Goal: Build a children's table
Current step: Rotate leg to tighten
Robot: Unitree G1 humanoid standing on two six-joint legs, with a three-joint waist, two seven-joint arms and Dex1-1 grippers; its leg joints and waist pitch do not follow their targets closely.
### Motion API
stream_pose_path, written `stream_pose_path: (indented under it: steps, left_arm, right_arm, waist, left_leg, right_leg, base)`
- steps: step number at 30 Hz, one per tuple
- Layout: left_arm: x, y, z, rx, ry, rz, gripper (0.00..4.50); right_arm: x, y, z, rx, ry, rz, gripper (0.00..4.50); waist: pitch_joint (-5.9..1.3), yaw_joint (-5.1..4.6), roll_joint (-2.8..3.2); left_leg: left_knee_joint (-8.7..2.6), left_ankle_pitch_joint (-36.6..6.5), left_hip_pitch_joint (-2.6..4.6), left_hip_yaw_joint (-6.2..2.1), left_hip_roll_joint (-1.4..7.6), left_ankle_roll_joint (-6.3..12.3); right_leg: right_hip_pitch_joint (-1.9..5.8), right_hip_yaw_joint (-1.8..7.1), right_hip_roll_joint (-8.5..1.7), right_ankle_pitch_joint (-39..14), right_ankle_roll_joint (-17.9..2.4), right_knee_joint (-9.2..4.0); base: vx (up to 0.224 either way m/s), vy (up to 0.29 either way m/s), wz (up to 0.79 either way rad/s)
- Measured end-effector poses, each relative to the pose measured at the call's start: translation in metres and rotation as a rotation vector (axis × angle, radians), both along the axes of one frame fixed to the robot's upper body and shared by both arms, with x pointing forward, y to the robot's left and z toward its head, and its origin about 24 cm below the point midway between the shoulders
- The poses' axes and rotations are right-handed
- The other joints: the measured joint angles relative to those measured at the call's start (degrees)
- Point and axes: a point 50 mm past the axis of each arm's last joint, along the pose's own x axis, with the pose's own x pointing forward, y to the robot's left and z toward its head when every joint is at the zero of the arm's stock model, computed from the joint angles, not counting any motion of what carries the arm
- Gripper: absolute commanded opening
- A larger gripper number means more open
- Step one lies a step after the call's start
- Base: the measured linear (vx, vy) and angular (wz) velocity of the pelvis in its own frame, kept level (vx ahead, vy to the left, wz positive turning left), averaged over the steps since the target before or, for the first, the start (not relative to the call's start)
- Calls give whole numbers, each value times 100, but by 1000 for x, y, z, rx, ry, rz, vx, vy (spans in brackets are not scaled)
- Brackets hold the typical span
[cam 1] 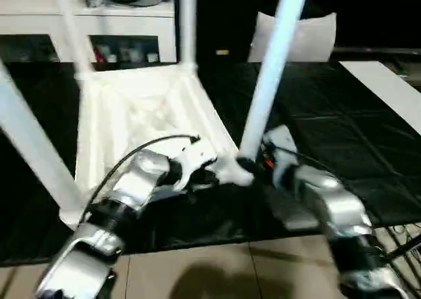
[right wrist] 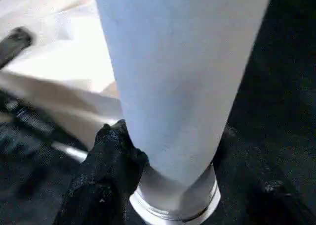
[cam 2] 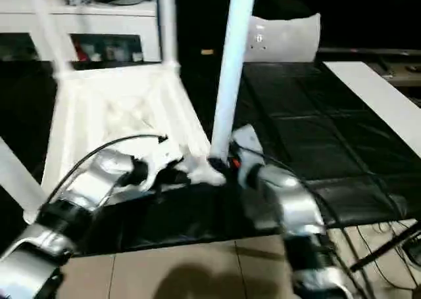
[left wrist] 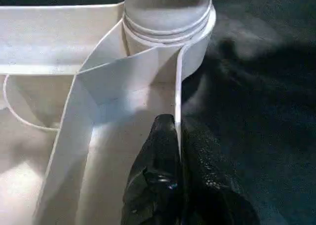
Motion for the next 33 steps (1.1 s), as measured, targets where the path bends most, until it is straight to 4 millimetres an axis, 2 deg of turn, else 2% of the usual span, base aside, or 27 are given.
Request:
stream_pose_path:
  steps: [1, 2, 4, 6, 8, 10, 14, 19, 21, 25, 29, 33]
  left_arm:
    - [2, -3, 1, 0, -10, 18, 0]
    - [3, -7, 2, 1, -20, 31, 0]
    - [4, -11, 3, -4, -33, 37, 0]
    - [5, -13, 5, -7, -40, 38, 0]
    - [5, -14, 6, -8, -45, 36, 0]
    - [5, -14, 7, -11, -53, 29, 0]
    - [4, -12, 6, -6, -67, -5, 0]
    - [-4, -4, 4, -16, -62, -104, 0]
    - [-7, 1, 4, -12, -61, -145, 0]
    - [-20, 11, 3, -29, -28, -273, 0]
    - [-27, 14, 4, -16, -12, -366, 0]
    - [-34, 22, 4, 1, 2, -463, 0]
  right_arm:
    - [2, 2, 1, -12, -9, -32, 196]
    - [4, 2, 2, -22, -19, -67, 230]
    - [5, 2, 3, -25, -33, -90, 264]
    - [5, 2, 4, -29, -48, -94, 269]
    - [5, 2, 4, -29, -58, -93, 293]
    - [4, 2, 5, -23, -68, -91, 308]
    - [0, -3, 3, -29, -86, -55, 354]
    - [-12, -23, -2, -35, -61, 104, 387]
    - [-17, -27, -3, -40, -54, 184, 413]
    - [-27, -48, 2, -54, -37, 347, 443]
    - [-33, -47, 3, -48, -35, 473, 443]
    - [-37, -56, 7, -68, -33, 629, 443]
  waist:
    - [-1, 0, -1]
    - [-2, 10, -3]
    - [-6, 45, -9]
    - [-6, 84, -9]
    - [-8, 129, -14]
    - [-8, 176, -14]
    - [-7, 239, -15]
    - [-6, 324, -15]
    - [-5, 361, -16]
    - [-3, 498, -19]
    - [-2, 556, -21]
    - [-2, 612, -40]
  left_leg:
    - [-7, -2, -7, 0, -3, 2]
    - [-10, -8, -19, 0, -9, 11]
    - [-11, -9, -27, 4, -30, 32]
    - [-21, -11, -37, 5, -28, 28]
    - [-12, -16, -38, 24, -38, 20]
    - [-16, -21, -49, 28, -38, 30]
    - [-16, -19, -48, 29, -34, 26]
    - [-16, -16, -41, 33, -30, 21]
    - [-15, -14, -40, 33, -30, 18]
    - [-15, -15, -36, 34, -29, 19]
    - [-13, -14, -34, 35, -30, 18]
    - [-13, -14, -33, 36, -30, 18]
  right_leg:
    - [-6, 5, -2, 3, -1, 1]
    - [-18, 13, -7, 9, -2, 9]
    - [-46, 37, -21, 29, -25, 46]
    - [-67, 40, -18, 2, -30, 67]
    - [-109, 74, -31, -38, -65, 152]
    - [-144, 83, -30, -55, -80, 184]
    - [-162, 87, -28, -80, -81, 224]
    - [-160, 87, -26, -85, -70, 226]
    - [-159, 87, -26, -81, -70, 227]
    - [-155, 87, -26, -82, -67, 225]
    - [-152, 88, -28, -80, -67, 225]
    - [-151, 88, -28, -80, -66, 226]
  base:
    - [0, 0, 0]
    - [0, 0, 0]
    - [30, -2, 1]
    - [60, -7, 1]
    - [0, 0, 0]
    - [0, 0, 0]
    - [0, 0, 0]
    - [0, 0, 0]
    - [0, 0, 0]
    - [0, 0, 0]
    - [0, 0, 0]
    - [0, 0, 0]
